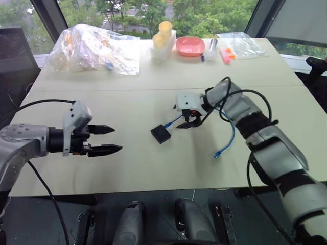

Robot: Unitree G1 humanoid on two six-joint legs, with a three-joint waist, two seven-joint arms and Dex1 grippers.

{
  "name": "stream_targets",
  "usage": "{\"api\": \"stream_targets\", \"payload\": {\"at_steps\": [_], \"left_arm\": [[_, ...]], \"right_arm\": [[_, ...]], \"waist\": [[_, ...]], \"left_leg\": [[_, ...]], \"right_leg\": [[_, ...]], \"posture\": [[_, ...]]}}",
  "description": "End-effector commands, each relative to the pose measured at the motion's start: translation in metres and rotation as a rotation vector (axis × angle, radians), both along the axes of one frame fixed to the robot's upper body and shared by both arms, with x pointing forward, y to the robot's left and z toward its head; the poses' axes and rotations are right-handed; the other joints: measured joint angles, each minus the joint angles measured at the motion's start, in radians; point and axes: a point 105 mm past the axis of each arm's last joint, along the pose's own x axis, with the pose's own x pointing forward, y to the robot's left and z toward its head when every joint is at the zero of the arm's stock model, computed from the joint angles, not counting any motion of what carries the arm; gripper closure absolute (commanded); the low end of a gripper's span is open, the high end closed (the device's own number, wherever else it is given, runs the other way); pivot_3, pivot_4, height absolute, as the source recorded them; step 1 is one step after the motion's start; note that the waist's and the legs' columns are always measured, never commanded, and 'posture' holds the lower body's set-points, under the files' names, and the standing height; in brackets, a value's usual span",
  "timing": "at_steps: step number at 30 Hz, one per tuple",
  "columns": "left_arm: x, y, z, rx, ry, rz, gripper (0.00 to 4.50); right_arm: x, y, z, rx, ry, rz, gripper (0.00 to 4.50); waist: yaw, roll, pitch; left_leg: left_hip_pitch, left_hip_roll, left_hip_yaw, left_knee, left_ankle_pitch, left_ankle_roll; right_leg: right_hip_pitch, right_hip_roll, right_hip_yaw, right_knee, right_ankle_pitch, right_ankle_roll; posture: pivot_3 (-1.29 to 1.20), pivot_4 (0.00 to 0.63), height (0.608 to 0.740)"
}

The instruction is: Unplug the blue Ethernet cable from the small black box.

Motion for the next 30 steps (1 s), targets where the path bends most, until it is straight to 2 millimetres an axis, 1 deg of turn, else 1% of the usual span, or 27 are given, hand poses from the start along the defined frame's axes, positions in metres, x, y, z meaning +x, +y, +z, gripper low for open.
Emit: {"api": "stream_targets", "payload": {"at_steps": [1,4,6,8,11,14,16,18,21,22,24,25,26,27,28,30], "left_arm": [[-0.005,-0.004,0.005,0.006,-0.043,-0.013,0.47],[-0.009,-0.002,0.002,0.004,-0.044,0.011,0.47],[-0.010,-0.001,0.001,0.003,-0.048,0.025,0.47],[-0.010,-0.002,0.002,0.000,-0.056,0.035,0.47],[-0.008,-0.003,0.001,-0.007,-0.069,0.051,0.43],[-0.006,-0.002,-0.001,-0.001,-0.082,0.077,0.43],[-0.006,0.000,-0.002,0.004,-0.086,0.093,0.43],[-0.007,0.002,-0.003,0.003,-0.086,0.102,0.43],[-0.003,0.005,-0.003,-0.001,-0.092,0.118,0.43],[0.001,0.007,-0.002,-0.012,-0.102,0.130,0.43],[0.015,0.011,0.005,-0.069,-0.134,0.171,0.43],[0.020,0.013,0.007,-0.090,-0.144,0.185,0.43],[0.031,0.014,0.020,-0.185,-0.161,0.209,0.43],[0.041,0.011,0.035,-0.282,-0.162,0.190,0.43],[0.047,0.008,0.045,-0.348,-0.160,0.169,0.43],[0.057,0.002,0.056,-0.417,-0.124,0.106,0.43]], "right_arm": [[0.007,0.006,0.010,-0.039,-0.051,0.031,0.20],[0.006,0.023,0.005,-0.079,-0.043,0.064,0.20],[0.003,0.036,0.003,-0.075,-0.015,0.080,0.20],[0.001,0.042,-0.001,-0.093,0.007,0.087,0.20],[-0.002,0.042,-0.016,-0.163,0.013,0.099,1.06],[-0.002,0.039,-0.030,-0.230,-0.005,0.104,2.58],[-0.001,0.036,-0.032,-0.265,-0.025,0.116,3.64],[-0.001,0.036,-0.030,-0.255,-0.033,0.125,4.47],[0.005,0.041,-0.015,-0.182,-0.111,0.122,4.47],[0.011,0.044,-0.005,-0.144,-0.179,0.116,4.47],[0.021,0.049,0.025,-0.023,-0.341,0.109,4.47],[0.023,0.051,0.035,0.021,-0.389,0.105,4.47],[0.028,0.053,0.052,0.102,-0.488,0.080,4.47],[0.029,0.052,0.068,0.198,-0.567,0.065,4.47],[0.028,0.050,0.079,0.261,-0.621,0.055,4.47],[0.023,0.050,0.100,0.397,-0.763,0.037,4.47]], "waist": [[0.000,0.000,0.000],[-0.002,0.000,0.000],[-0.005,0.000,0.000],[-0.013,0.000,0.000],[-0.017,0.000,0.000],[-0.025,-0.001,-0.001],[-0.027,-0.001,-0.001],[-0.027,-0.001,-0.001],[-0.024,-0.001,-0.001],[-0.024,-0.001,-0.001],[-0.021,0.000,0.000],[-0.020,0.000,0.000],[-0.022,-0.001,-0.001],[-0.018,0.000,0.000],[-0.015,-0.002,0.000],[-0.017,-0.003,-0.001]], "left_leg": [[0.000,0.000,0.000,0.000,0.000,0.000],[0.001,0.000,0.000,0.000,0.000,0.000],[0.002,0.000,0.000,0.000,0.000,0.000],[0.003,0.001,0.000,0.000,0.000,0.000],[0.004,0.000,-0.001,0.000,0.000,0.000],[0.007,0.000,-0.001,0.001,0.000,-0.001],[0.009,0.000,-0.001,0.001,0.001,-0.001],[0.012,0.000,-0.001,0.001,0.001,-0.002],[0.015,0.001,-0.001,0.001,0.001,-0.002],[0.016,0.000,-0.001,0.001,0.001,-0.002],[0.015,0.000,-0.001,0.001,0.001,-0.002],[0.014,0.000,-0.001,0.001,0.001,-0.002],[0.012,0.000,-0.001,0.001,0.003,-0.005],[0.009,0.000,-0.001,0.001,0.003,-0.005],[0.007,-0.001,-0.001,0.001,0.004,-0.006],[0.003,0.000,-0.002,0.002,0.004,-0.007]], "right_leg": [[0.000,0.000,0.000,0.000,0.000,0.000],[0.000,0.000,0.000,0.002,0.000,0.000],[0.000,0.000,0.000,0.003,0.000,0.000],[0.000,0.000,0.000,0.006,0.000,0.000],[0.000,0.000,0.000,0.009,0.000,0.000],[0.002,0.000,0.001,0.010,0.000,-0.001],[0.003,0.000,0.001,0.011,0.000,-0.002],[0.006,0.000,0.001,0.011,0.001,-0.003],[0.009,0.000,0.001,0.011,0.001,-0.003],[0.009,0.000,0.001,0.011,0.001,-0.003],[0.009,0.000,0.001,0.011,0.001,-0.003],[0.008,-0.001,0.001,0.011,0.001,-0.003],[0.006,0.000,0.001,0.011,0.001,-0.003],[0.004,0.000,0.001,0.011,0.001,-0.003],[0.002,-0.001,0.001,0.012,0.001,-0.002],[0.000,0.001,0.001,0.011,0.003,0.002]], "posture": [[0.00,0.150,0.740],[0.00,0.150,0.740],[0.00,0.150,0.740],[0.00,0.150,0.740],[0.00,0.150,0.740],[0.00,0.150,0.740],[0.00,0.150,0.740],[0.00,0.150,0.740],[0.00,0.150,0.740],[0.00,0.150,0.740],[0.00,0.150,0.740],[0.00,0.150,0.740],[0.00,0.150,0.740],[0.00,0.150,0.740],[0.00,0.150,0.740],[0.00,0.150,0.740]]}}
